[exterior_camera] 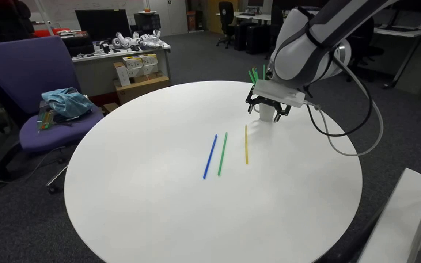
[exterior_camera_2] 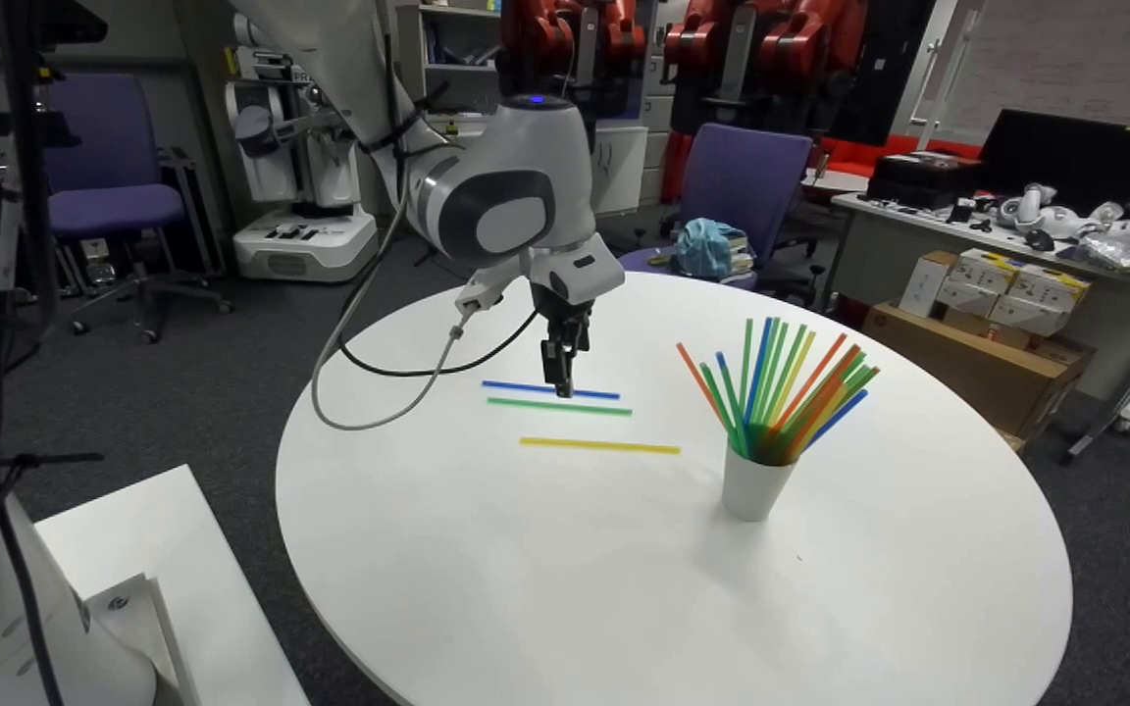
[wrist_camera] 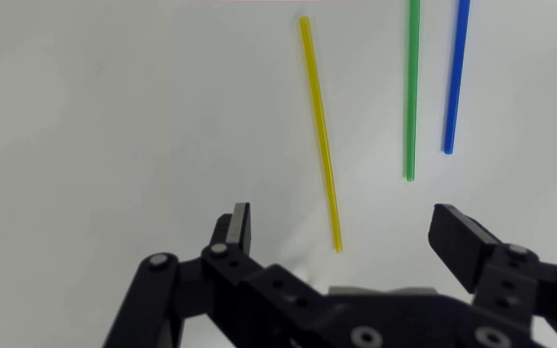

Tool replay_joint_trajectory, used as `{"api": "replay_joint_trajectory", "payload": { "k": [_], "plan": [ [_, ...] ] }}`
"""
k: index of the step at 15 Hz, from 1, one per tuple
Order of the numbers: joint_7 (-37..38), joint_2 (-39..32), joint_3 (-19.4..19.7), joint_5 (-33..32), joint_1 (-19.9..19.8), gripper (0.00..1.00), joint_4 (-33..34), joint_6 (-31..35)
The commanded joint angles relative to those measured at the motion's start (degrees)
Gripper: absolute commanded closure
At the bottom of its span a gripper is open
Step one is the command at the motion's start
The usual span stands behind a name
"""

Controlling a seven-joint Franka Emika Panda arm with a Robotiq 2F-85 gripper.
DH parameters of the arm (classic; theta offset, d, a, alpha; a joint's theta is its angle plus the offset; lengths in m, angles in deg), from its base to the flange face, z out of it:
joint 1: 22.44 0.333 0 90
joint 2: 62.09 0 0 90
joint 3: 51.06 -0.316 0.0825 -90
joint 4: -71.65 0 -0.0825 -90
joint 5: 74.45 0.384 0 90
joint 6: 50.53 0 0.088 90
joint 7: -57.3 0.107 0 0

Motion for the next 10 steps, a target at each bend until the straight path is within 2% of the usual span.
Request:
{"api": "replay_joint_trajectory", "payload": {
  "k": [1,3,6,10],
  "plan": [
    [0.88,-4.55,-0.68,-1.13,-0.24,0.0,3.6,2.35],
    [1.83,-6.66,0.29,-2.36,0.73,0.0,5.44,0.64],
    [5.09,-9.91,3.59,-8.03,3.7,0.0,8.25,-1.23],
    [7.52,-13.42,5.19,-12.23,6.03,0.0,12.97,-8.07]
  ]
}}
